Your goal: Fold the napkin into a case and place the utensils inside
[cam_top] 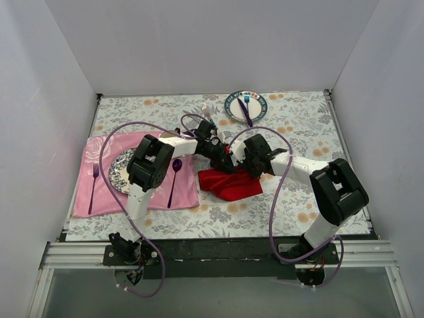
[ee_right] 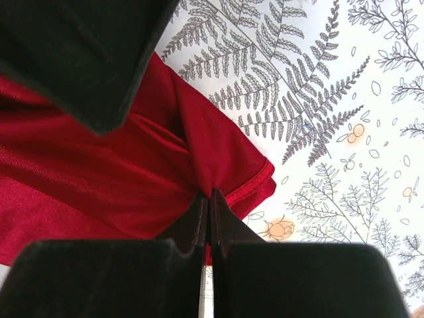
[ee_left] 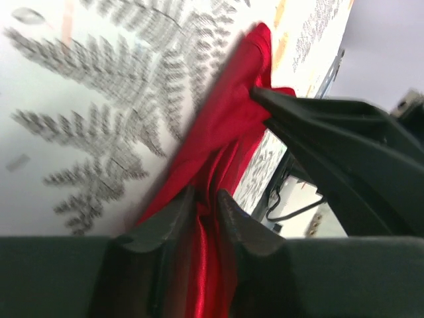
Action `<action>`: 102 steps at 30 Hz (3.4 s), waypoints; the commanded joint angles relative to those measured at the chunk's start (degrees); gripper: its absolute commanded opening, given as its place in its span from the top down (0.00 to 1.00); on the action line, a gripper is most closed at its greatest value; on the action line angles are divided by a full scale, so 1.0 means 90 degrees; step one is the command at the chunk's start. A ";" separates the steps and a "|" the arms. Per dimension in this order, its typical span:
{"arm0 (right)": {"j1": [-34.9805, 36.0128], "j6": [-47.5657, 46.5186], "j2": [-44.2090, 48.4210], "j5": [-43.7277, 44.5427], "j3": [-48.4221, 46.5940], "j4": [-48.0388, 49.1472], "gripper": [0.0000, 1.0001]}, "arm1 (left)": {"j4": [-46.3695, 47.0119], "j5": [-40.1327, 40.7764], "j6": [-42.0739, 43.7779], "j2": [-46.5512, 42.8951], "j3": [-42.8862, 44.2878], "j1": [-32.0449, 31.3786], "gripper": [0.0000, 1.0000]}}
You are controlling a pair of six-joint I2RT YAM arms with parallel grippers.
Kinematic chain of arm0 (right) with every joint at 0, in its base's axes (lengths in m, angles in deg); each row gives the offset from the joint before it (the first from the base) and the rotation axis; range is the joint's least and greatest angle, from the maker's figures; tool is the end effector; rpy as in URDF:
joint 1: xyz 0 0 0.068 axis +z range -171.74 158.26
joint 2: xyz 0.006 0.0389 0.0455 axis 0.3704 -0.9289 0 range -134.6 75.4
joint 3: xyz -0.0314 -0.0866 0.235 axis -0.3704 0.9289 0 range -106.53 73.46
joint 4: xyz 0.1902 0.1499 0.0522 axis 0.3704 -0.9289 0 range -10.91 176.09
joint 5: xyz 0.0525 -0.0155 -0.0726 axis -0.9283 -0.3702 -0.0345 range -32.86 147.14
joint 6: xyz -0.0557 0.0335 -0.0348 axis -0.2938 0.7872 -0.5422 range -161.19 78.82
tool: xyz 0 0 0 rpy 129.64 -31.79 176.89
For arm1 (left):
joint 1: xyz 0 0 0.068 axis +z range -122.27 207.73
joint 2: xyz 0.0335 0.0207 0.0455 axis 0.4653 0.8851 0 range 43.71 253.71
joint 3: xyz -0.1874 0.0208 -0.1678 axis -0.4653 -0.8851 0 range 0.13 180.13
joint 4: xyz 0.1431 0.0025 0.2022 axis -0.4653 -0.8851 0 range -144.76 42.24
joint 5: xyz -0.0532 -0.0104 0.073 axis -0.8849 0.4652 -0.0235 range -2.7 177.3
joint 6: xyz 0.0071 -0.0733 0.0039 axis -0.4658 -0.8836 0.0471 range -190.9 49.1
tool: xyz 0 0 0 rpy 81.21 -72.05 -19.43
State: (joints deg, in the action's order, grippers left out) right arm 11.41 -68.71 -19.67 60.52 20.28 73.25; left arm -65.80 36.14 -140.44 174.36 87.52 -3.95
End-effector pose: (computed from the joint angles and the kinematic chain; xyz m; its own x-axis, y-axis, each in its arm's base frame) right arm 0.2793 0.1781 0.1357 -0.3669 -0.7908 -0.4899 -0.7747 0.5513 -0.3096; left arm 0.3502 -0.2726 0.0848 -0.8678 -0.1550 0.4722 -0.4729 0.5495 -0.6888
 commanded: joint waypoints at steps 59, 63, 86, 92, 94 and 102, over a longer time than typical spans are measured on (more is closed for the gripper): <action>-0.0031 0.0403 -0.0345 -0.0307 -0.0174 -0.0604 0.99 | 0.2991 0.3585 0.8851 -0.3969 -0.4613 -0.2554 1.00; -0.0030 0.0383 -0.0345 -0.0317 -0.0213 -0.0604 0.99 | 0.2826 0.3244 0.7691 -0.4019 -0.4223 -0.2223 1.00; -0.0030 0.0266 -0.0306 -0.0336 -0.0223 -0.0517 0.99 | 0.1694 0.2256 0.4104 -0.2691 -0.2465 -0.0377 1.00; -0.0021 0.0256 -0.0306 -0.0336 -0.0242 -0.0536 0.99 | 0.1458 0.2091 0.3596 -0.2280 -0.2259 -0.0142 1.00; -0.0021 0.0256 -0.0306 -0.0336 -0.0242 -0.0536 0.99 | 0.1458 0.2022 0.3547 -0.2300 -0.2308 -0.0122 1.00; -0.0040 0.0266 -0.0316 -0.0336 -0.0408 -0.0633 0.99 | 0.1000 0.2090 0.3244 -0.1812 -0.2075 -0.0015 1.00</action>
State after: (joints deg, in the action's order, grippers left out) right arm 10.92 -66.55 -20.87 59.08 18.40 71.44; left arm -52.80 55.05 -109.18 155.81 66.23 -4.74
